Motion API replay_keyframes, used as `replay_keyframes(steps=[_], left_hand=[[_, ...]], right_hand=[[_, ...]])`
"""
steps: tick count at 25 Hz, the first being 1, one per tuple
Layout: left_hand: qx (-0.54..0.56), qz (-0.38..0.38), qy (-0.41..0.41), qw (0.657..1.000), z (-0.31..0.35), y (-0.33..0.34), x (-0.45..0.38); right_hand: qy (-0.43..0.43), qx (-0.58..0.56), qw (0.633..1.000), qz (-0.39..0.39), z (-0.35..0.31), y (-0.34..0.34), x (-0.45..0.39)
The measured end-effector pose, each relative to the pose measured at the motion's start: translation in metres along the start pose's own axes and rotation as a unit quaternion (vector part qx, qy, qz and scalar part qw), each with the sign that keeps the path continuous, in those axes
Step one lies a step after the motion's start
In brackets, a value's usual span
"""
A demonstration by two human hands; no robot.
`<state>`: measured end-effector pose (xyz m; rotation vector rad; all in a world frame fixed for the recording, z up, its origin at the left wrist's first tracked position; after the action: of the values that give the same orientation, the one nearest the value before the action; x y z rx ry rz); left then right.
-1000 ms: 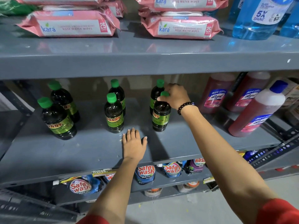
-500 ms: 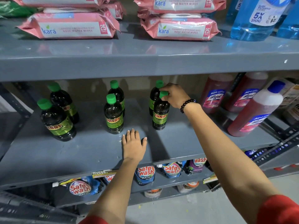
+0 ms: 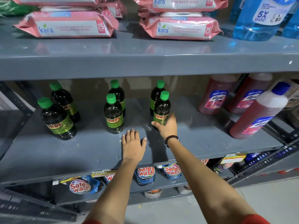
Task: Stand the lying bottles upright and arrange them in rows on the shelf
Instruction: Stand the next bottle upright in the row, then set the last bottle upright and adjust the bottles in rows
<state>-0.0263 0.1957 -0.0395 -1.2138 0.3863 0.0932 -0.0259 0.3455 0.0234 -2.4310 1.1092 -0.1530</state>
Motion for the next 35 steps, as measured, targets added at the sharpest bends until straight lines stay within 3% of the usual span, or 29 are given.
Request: replay_keyframes(steps=[2,19,28,30,33,35], left_hand=[[0.006,0.010,-0.004,1.000,-0.001,0.001,0.000],[0.018,-0.019,0.029,0.999,-0.003,0.003,0.001],[0.051,-0.040,0.018,0.998,-0.005,-0.003,-0.002],[0.073,-0.035,0.014,0.997,-0.012,-0.009,-0.003],[0.090,0.004,0.027,0.996,-0.033,-0.024,0.008],[0.089,0.037,0.040,0.995,-0.050,-0.036,0.021]], right_hand=[[0.034,-0.022,0.999,-0.010,0.004,0.009,-0.001],[0.032,0.016,0.996,-0.076,0.038,-0.057,0.048],[0.048,0.010,0.994,-0.097,0.039,-0.058,0.054],[0.040,-0.013,0.997,-0.064,0.037,-0.060,0.065],[0.036,-0.042,0.992,0.113,0.039,-0.062,0.098],[0.017,-0.028,0.984,0.176,0.041,-0.056,0.121]])
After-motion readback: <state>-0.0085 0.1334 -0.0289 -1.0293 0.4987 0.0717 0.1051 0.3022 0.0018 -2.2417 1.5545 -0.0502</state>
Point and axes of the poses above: each hand's wrist, its own x-axis away from the middle knuckle, its own y-axis out of the palm, z = x × y, the point moved 3 cm from there along -x, towards the middle knuckle, and after that the axes turned 15 degrees about z, right-handed, at the moved point
